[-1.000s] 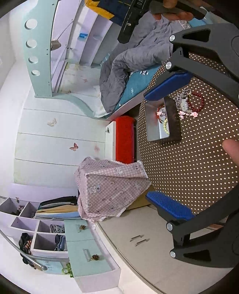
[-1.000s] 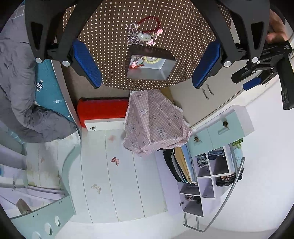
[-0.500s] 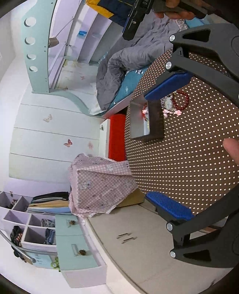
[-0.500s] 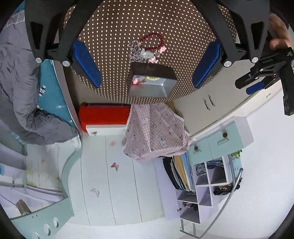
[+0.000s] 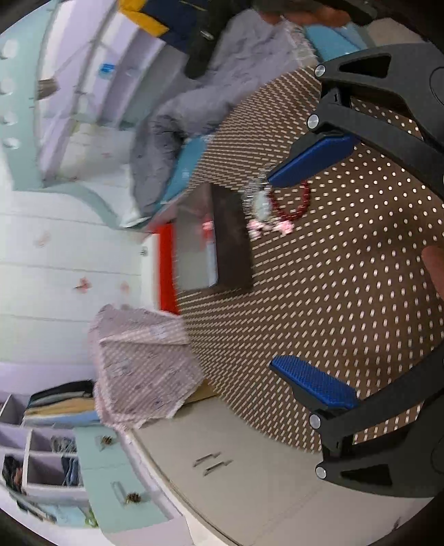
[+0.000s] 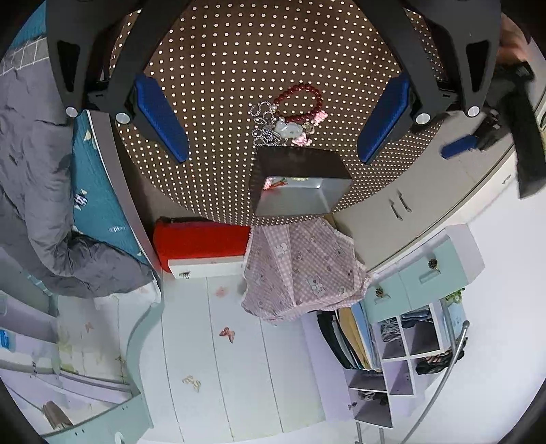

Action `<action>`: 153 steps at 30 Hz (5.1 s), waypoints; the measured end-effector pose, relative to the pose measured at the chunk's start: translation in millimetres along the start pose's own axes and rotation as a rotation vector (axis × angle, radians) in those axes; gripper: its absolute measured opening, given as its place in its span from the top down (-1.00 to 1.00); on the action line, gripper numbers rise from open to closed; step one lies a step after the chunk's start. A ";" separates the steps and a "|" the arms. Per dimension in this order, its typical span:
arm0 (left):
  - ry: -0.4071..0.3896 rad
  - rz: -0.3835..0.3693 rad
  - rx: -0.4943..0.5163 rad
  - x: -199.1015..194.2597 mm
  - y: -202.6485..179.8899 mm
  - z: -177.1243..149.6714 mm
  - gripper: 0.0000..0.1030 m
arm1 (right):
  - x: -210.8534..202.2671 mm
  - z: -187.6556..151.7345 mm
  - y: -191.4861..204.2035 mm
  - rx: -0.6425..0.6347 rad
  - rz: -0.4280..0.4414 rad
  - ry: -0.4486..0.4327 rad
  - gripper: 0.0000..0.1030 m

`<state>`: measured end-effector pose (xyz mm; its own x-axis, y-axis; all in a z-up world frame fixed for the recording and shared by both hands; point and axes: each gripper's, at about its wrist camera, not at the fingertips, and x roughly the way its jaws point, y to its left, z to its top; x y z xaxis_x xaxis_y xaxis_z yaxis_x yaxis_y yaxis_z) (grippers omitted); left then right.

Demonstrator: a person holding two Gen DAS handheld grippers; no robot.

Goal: Organize jewelry
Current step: 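Withdraw both grippers from the box toward the remaining jewelry, then grasp the red bead bracelet with the left gripper while the right grasps the silver chain necklace, then carry the bracelet and necklace over the metal box with both grippers, then open both grippers to drop the jewelry into the box, then move both grippers toward the pink bunny keychain and jade pendant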

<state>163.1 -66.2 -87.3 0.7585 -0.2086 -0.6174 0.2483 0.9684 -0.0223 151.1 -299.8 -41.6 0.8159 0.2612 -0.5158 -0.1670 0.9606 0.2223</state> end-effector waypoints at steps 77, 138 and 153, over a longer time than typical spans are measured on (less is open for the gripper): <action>-0.127 -0.180 0.065 -37.0 40.0 130.9 0.85 | -8.2 128.8 80.8 -0.303 0.188 -0.096 0.75; -0.222 0.037 0.030 -55.7 40.5 110.4 -0.88 | 7.3 98.7 33.2 -0.102 0.027 -0.087 -0.86; -0.196 0.014 -0.009 -51.4 40.1 68.6 -0.88 | 12.2 41.6 26.0 -0.069 0.037 -0.023 -0.86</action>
<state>175.5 -26.0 -2.5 0.8649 -0.2173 -0.4525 0.2322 0.9724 -0.0230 179.7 -275.6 -7.7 0.8210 0.2950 -0.4888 -0.2340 0.9548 0.1831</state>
